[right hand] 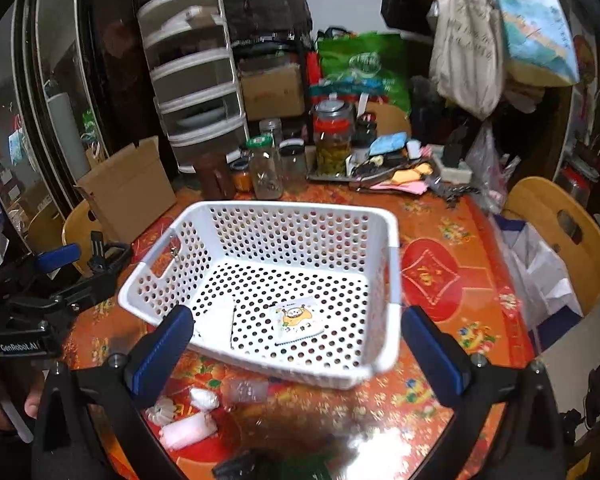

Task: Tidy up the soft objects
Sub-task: 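Withdraw both open tools from the basket back over the table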

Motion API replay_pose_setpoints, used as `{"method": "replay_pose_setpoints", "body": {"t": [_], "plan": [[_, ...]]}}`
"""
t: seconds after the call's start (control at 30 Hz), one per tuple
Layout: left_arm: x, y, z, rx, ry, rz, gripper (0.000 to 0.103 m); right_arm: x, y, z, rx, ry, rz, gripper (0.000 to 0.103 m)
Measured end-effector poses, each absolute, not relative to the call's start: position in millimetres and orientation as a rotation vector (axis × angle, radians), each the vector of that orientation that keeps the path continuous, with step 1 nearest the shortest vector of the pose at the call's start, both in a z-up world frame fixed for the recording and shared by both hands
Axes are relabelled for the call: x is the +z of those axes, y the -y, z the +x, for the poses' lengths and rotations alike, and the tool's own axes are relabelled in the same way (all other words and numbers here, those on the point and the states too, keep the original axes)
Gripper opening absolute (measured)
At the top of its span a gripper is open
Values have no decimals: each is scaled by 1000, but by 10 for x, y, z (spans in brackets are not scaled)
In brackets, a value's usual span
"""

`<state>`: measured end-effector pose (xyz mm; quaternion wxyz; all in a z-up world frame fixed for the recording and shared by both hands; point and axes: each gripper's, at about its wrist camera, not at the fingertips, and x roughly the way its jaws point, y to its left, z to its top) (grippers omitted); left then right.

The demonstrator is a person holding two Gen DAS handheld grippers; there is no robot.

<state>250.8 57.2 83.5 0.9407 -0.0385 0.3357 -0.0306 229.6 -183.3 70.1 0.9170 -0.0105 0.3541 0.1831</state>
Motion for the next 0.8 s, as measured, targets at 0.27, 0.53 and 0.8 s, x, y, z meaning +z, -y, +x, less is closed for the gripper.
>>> {"method": "replay_pose_setpoints", "body": {"t": [0.27,0.53,0.8], "plan": [[633,-621,1636,-93,-697,-96,103,460,2085,1475,359,-694,-16,103],[79,-695,1200,-42,-732,-113,103,-199,2275,922,363,-717,24,103],[-558,-632,1641,-80,-871,-116,102,-726,2189,1018,380,-807,-16,93]]}}
